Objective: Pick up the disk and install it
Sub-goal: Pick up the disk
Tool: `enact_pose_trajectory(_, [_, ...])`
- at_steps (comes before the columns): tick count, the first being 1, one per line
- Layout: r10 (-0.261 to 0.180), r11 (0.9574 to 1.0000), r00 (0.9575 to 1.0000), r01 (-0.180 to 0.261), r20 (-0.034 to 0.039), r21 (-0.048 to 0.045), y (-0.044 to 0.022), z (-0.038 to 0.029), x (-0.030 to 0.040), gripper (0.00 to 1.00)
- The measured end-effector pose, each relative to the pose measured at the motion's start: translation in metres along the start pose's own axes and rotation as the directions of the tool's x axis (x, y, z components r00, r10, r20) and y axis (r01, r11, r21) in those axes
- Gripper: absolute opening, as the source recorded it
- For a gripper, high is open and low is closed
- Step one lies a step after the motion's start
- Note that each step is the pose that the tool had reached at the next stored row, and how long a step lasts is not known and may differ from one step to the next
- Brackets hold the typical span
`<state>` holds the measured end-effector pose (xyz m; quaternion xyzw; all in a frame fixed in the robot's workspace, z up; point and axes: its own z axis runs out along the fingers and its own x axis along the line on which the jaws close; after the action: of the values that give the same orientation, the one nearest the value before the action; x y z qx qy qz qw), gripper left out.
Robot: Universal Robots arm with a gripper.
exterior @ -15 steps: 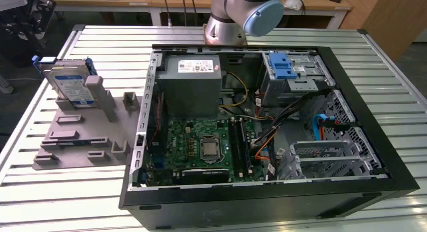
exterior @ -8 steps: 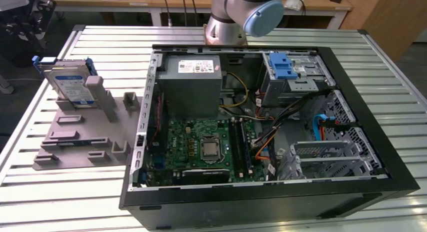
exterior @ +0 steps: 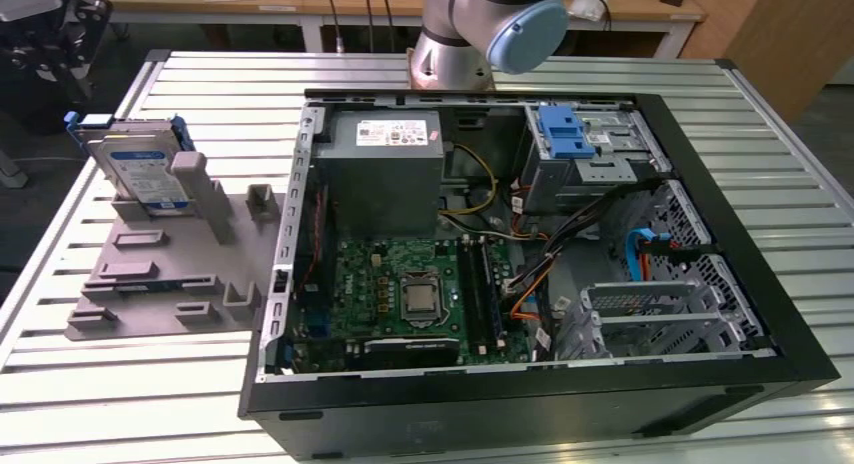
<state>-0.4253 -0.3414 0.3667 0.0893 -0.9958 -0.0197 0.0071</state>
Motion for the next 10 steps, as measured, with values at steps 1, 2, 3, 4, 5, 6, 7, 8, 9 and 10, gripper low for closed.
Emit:
enact_pose_trajectory(1, [-0.005,1.0000,1.0000,0.005,-0.0002,0.0000,0.0000,0.0000,0.0000,0.11])
enact_pose_trajectory(2, [-0.011,0.9999,0.9999,0.011,-0.0005,0.0001,0.0000,0.0000,0.0000,0.11])
enact_pose_trajectory(3, [-0.017,0.9999,0.9999,0.017,-0.0007,0.0001,0.0000,0.0000,0.0000,0.11])
enact_pose_trajectory(4, [-0.025,0.9997,0.9997,0.025,-0.0010,0.0002,0.0000,0.0000,0.0000,0.11])
enact_pose_trajectory(5, [-0.034,0.9994,0.9994,0.034,-0.0012,0.0003,0.0000,0.0000,0.0000,0.11])
enact_pose_trajectory(6, [-0.042,0.9991,0.9991,0.042,-0.0013,0.0005,0.0000,0.0000,0.0000,0.11])
enact_pose_trajectory(7, [-0.049,0.9988,0.9988,0.049,-0.0013,0.0006,0.0000,0.0000,0.0000,0.11])
enact_pose_trajectory(8, [-0.057,0.9984,0.9984,0.057,-0.0013,0.0007,0.0000,0.0000,0.0000,0.11])
enact_pose_trajectory(9, [-0.065,0.9979,0.9979,0.065,-0.0014,0.0009,0.0000,0.0000,0.0000,0.11])
enact_pose_trajectory(10, [-0.073,0.9973,0.9973,0.073,-0.0014,0.0010,-0.0001,0.0001,0.0000,0.11])
